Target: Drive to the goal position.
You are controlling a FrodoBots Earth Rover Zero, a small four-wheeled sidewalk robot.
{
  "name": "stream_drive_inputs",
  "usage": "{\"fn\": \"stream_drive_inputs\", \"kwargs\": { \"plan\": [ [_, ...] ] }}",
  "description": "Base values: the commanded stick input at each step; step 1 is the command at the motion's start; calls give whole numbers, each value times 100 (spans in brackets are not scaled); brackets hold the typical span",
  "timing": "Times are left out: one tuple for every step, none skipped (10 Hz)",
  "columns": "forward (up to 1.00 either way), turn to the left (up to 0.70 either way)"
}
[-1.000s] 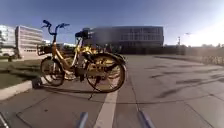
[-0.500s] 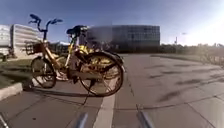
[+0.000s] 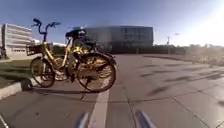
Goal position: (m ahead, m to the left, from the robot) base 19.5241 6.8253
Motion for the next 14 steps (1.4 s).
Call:
{"fn": "stream_drive_inputs", "kwargs": {
  "plan": [
    [-45,27],
    [-26,24],
    [0,8],
    [2,0],
    [4,0],
    [6,0],
    [45,-17],
    [45,-27],
    [45,-27],
    [45,-27],
    [45,-27],
    [45,-27],
    [45,-27],
    [45,-27]
  ]
}}
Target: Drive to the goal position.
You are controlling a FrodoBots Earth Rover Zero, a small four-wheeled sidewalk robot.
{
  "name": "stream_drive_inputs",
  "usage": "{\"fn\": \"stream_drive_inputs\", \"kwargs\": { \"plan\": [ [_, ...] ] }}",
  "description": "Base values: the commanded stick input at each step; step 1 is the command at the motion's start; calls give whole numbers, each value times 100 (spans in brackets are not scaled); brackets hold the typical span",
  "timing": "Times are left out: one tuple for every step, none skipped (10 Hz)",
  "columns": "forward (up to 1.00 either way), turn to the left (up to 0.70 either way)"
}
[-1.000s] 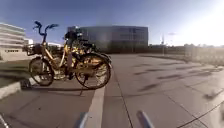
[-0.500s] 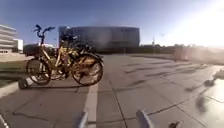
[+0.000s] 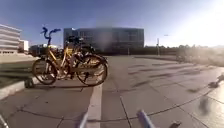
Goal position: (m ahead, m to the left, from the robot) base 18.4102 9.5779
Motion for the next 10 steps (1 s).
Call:
{"fn": "stream_drive_inputs", "kwargs": {
  "plan": [
    [45,-27],
    [45,-27],
    [45,-27],
    [45,-27],
    [45,-27],
    [45,-27],
    [45,-27],
    [45,-26],
    [45,-11],
    [45,0]
  ]
}}
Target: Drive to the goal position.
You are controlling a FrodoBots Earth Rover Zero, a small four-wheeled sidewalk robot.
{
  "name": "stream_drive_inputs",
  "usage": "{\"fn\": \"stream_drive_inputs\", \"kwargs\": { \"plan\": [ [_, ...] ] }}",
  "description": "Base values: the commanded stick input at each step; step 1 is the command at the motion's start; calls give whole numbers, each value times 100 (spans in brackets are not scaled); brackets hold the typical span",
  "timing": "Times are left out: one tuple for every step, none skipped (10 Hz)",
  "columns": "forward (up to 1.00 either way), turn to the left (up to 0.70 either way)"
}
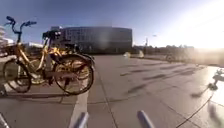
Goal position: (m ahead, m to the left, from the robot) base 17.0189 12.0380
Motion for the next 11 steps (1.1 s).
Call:
{"fn": "stream_drive_inputs", "kwargs": {
  "plan": [
    [45,0],
    [45,0],
    [57,0],
    [70,0],
    [70,0],
    [70,0],
    [70,0],
    [70,0],
    [70,0],
    [70,0],
    [70,0]
  ]
}}
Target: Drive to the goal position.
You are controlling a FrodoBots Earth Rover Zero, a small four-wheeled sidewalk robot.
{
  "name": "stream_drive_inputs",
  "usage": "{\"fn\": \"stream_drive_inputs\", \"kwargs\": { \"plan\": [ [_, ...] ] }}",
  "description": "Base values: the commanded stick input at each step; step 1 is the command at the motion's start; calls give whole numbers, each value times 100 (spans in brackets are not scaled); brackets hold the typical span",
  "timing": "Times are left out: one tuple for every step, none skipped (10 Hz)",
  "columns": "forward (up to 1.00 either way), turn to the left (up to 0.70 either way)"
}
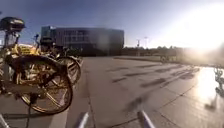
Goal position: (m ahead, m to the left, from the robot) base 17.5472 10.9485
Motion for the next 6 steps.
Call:
{"fn": "stream_drive_inputs", "kwargs": {
  "plan": [
    [70,0],
    [70,0],
    [70,0],
    [70,0],
    [70,0],
    [70,0]
  ]
}}
